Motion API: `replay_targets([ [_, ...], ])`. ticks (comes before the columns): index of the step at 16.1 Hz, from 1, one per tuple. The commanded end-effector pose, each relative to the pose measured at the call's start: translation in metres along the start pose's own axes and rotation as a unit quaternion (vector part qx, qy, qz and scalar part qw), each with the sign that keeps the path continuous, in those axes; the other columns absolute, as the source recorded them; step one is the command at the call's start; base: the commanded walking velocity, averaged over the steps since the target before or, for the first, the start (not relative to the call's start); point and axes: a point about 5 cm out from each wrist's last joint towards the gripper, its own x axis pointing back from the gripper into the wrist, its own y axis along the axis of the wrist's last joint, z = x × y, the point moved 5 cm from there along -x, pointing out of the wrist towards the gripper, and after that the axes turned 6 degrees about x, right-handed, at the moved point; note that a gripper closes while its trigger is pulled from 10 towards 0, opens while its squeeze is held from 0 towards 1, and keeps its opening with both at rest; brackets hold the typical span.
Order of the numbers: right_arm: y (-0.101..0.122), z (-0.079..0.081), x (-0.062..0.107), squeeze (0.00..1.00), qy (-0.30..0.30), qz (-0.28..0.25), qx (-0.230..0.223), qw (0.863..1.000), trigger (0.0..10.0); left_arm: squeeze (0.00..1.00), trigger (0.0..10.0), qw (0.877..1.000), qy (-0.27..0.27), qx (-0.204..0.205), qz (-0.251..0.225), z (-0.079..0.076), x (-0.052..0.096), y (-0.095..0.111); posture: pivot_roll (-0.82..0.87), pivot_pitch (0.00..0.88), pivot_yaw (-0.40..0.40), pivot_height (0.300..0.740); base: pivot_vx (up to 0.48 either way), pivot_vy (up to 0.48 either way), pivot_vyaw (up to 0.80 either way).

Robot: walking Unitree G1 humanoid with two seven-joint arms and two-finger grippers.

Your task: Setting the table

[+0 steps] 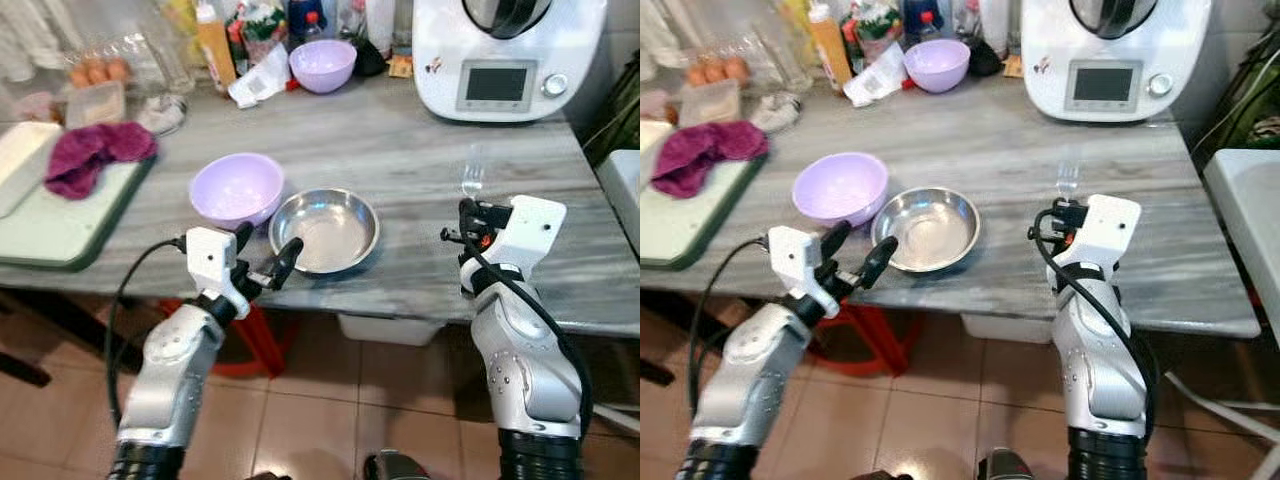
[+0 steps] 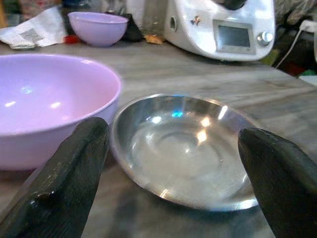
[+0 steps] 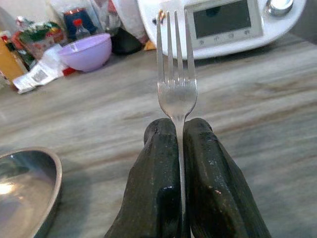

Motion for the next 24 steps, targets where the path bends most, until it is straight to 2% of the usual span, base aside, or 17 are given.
replay_targets([
  [1, -0.005, 0.005, 0.002, 0.00, 0.006, 0.011, -0.011, 1.000, 10.0, 0.00, 10.0, 1.000, -0.007, -0.009, 0.021, 0.004, 0.012, -0.006, -0.17, 0.159, 0.083, 0.740, 0.000, 0.000, 0.00],
  [6, -0.015, 0.007, 0.001, 0.00, 0.003, 0.035, -0.031, 0.999, 10.0, 0.00, 10.0, 0.997, -0.049, -0.023, 0.056, -0.001, 0.028, -0.013, -0.16, 0.157, 0.083, 0.740, 0.000, 0.000, 0.00],
  [7, -0.018, 0.002, -0.002, 0.00, -0.012, 0.047, -0.055, 0.997, 10.0, 0.00, 10.0, 0.996, -0.058, -0.026, 0.067, -0.002, 0.032, -0.017, -0.16, 0.157, 0.083, 0.740, 0.000, 0.000, 0.00],
  [13, -0.025, -0.006, -0.007, 0.00, -0.023, 0.068, -0.059, 0.996, 10.0, 0.00, 10.0, 0.993, -0.081, -0.031, 0.078, -0.009, 0.034, -0.020, -0.16, 0.165, 0.088, 0.740, 0.000, 0.000, 0.00],
  [20, -0.034, 0.004, -0.019, 0.00, -0.009, 0.093, -0.081, 0.992, 10.0, 0.00, 10.0, 0.991, -0.095, -0.032, 0.084, -0.014, 0.035, -0.022, -0.15, 0.171, 0.090, 0.740, 0.000, 0.000, 0.00],
  [24, -0.045, 0.011, -0.021, 0.00, -0.005, 0.117, -0.092, 0.989, 10.0, 0.00, 10.0, 0.988, -0.131, -0.019, 0.076, -0.025, 0.035, -0.018, -0.15, 0.171, 0.085, 0.740, 0.000, 0.000, 0.00],
])
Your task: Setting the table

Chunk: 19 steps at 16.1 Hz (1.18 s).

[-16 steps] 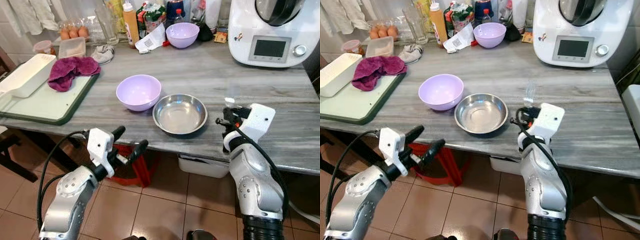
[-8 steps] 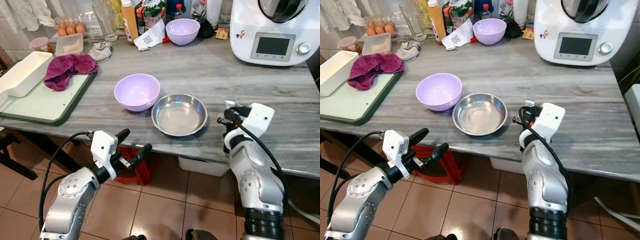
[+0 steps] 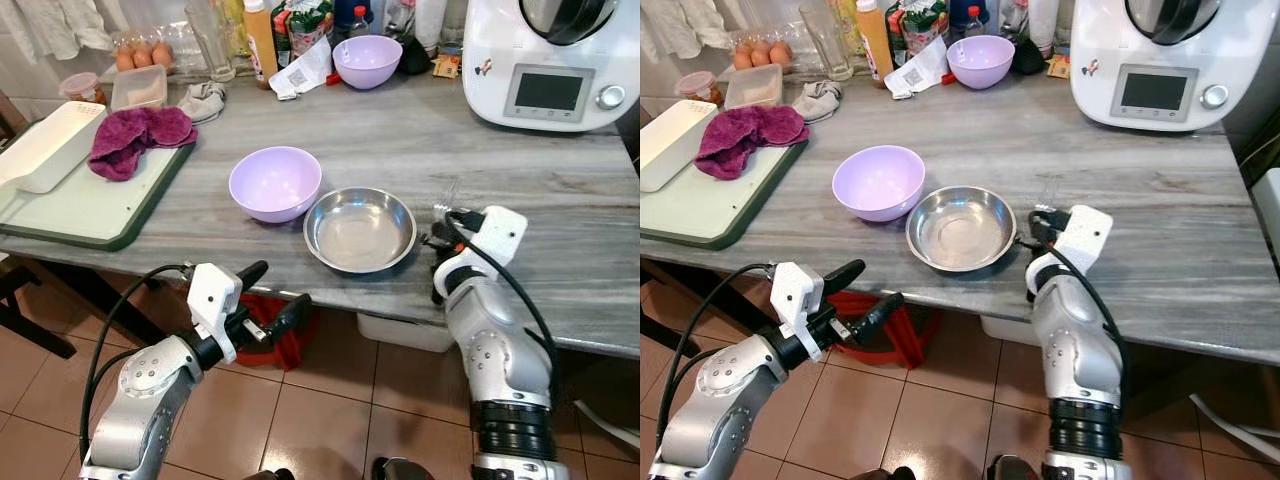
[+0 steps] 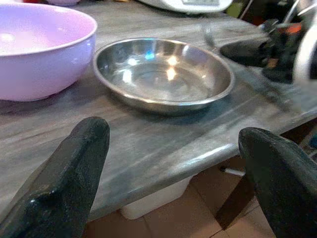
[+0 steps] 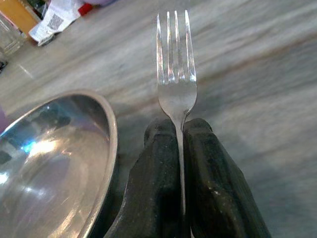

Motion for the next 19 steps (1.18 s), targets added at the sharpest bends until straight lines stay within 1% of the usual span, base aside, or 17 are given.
replay_targets([
  [1, -0.003, 0.001, -0.001, 0.00, 0.000, 0.009, -0.008, 1.000, 10.0, 0.00, 10.0, 1.000, -0.022, 0.002, -0.004, -0.007, 0.002, 0.005, -0.15, 0.171, 0.085, 0.740, 0.000, 0.000, 0.00],
  [5, -0.007, 0.000, -0.004, 0.00, 0.000, 0.016, -0.011, 1.000, 10.0, 0.00, 10.0, 0.999, -0.045, 0.008, -0.010, -0.016, 0.001, 0.007, -0.15, 0.169, 0.085, 0.740, 0.000, 0.000, 0.00],
  [8, -0.009, 0.001, -0.006, 0.00, 0.000, 0.021, -0.013, 1.000, 10.0, 0.00, 10.0, 0.999, -0.052, 0.006, -0.006, -0.018, 0.001, 0.006, -0.15, 0.169, 0.083, 0.740, 0.000, 0.000, 0.00],
  [9, -0.010, 0.002, -0.007, 0.95, 0.003, 0.023, -0.016, 1.000, 10.0, 0.00, 10.0, 0.999, -0.053, 0.004, -0.004, -0.018, 0.001, 0.005, -0.15, 0.168, 0.082, 0.740, 0.000, 0.000, 0.00],
  [10, -0.011, 0.002, -0.007, 0.95, 0.003, 0.025, -0.016, 1.000, 10.0, 0.00, 10.0, 0.999, -0.052, 0.004, -0.003, -0.018, 0.001, 0.004, -0.15, 0.168, 0.082, 0.740, 0.000, 0.000, 0.00],
  [11, -0.012, 0.003, -0.007, 1.00, 0.004, 0.027, -0.017, 0.999, 10.0, 0.00, 10.0, 0.999, -0.053, 0.003, -0.002, -0.019, 0.001, 0.004, -0.15, 0.168, 0.082, 0.740, 0.000, 0.000, 0.00],
  [16, -0.010, 0.000, -0.006, 1.00, -0.001, 0.025, -0.017, 1.000, 10.0, 0.00, 10.0, 0.999, -0.053, 0.002, -0.002, -0.019, 0.000, 0.003, -0.15, 0.169, 0.081, 0.740, 0.000, 0.000, 0.00],
  [17, -0.004, -0.001, -0.004, 1.00, -0.002, 0.013, -0.008, 1.000, 10.0, 0.00, 10.0, 0.999, -0.052, 0.000, -0.003, -0.018, 0.000, 0.004, -0.15, 0.167, 0.082, 0.740, 0.000, 0.000, 0.00],
  [18, 0.004, -0.001, -0.001, 1.00, 0.001, -0.005, 0.015, 1.000, 10.0, 0.00, 10.0, 0.999, -0.044, -0.003, -0.008, -0.016, 0.000, 0.006, -0.15, 0.165, 0.081, 0.740, 0.000, 0.000, 0.00],
  [19, 0.006, -0.001, 0.000, 1.00, 0.003, -0.010, 0.021, 1.000, 10.0, 0.00, 10.0, 0.999, -0.041, -0.004, -0.011, -0.015, 0.000, 0.006, -0.15, 0.165, 0.081, 0.740, 0.000, 0.000, 0.00],
])
